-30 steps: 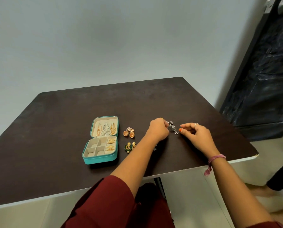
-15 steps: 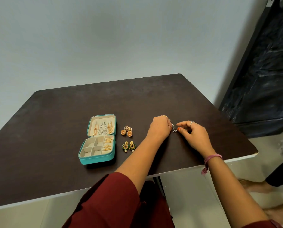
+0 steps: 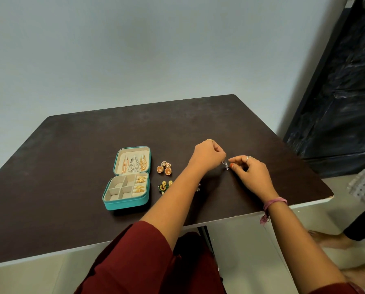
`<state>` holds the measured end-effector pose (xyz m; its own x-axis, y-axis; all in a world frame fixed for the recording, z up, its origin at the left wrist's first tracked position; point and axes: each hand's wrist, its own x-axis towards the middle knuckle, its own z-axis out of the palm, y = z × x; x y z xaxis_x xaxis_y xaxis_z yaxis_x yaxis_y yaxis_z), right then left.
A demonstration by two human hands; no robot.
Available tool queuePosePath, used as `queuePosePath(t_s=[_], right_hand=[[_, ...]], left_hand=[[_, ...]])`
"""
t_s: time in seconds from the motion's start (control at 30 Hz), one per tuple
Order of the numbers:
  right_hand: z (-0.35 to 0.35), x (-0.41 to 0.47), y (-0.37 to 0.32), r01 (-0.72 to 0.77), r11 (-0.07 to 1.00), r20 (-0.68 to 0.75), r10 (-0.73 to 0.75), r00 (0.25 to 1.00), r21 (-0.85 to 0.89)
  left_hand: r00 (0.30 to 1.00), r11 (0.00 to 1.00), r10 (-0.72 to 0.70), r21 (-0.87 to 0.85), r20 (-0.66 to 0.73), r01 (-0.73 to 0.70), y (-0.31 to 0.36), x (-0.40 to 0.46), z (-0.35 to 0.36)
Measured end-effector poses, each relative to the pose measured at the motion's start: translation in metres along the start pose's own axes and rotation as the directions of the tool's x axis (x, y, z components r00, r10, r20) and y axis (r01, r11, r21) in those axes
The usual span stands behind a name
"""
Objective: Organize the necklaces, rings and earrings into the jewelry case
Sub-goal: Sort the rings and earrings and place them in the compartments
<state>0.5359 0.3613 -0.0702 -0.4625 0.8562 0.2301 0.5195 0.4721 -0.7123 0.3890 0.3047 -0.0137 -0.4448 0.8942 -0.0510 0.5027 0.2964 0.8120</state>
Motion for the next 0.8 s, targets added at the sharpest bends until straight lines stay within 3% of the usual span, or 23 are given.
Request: queuePosePath(t_s=[0.23, 0.43, 0.57, 0.67, 0.8], right_hand=[[-0.001, 0.0, 0.0, 0.006, 1.0, 0.009, -0.006, 1.0, 0.002], [0.001, 0.0, 0.0, 0.008, 1.0, 0.01, -0.008, 1.0, -0.003], [0.001, 0.0, 0.0, 0.011, 1.0, 0.01, -0.011, 1.0, -0.006], [0.001, 0.0, 0.0, 0.009, 1.0, 0.014, -0.009, 1.0, -0.006], [0.002, 0.001, -0.001, -0.006, 1.0, 0.021, 0.006, 1.0, -0.013]], left_hand=[[0.998, 0.968, 0.025, -0.25, 0.054, -0.01, 0.008, -0.006, -0.016], [0.992, 0.96, 0.123, -0.253, 0.011, -0.116, 0.004, -0.007, -0.028], [0.968, 0.967, 0.249, -0.056, 0.019, -0.248, 0.002, -0.007, -0.036], [0.936, 0.926, 0.343, 0.143, 0.077, -0.351, 0.002, -0.006, -0.04], [0.908, 0.869, 0.411, 0.267, 0.08, -0.417, 0.002, -0.005, -0.046]])
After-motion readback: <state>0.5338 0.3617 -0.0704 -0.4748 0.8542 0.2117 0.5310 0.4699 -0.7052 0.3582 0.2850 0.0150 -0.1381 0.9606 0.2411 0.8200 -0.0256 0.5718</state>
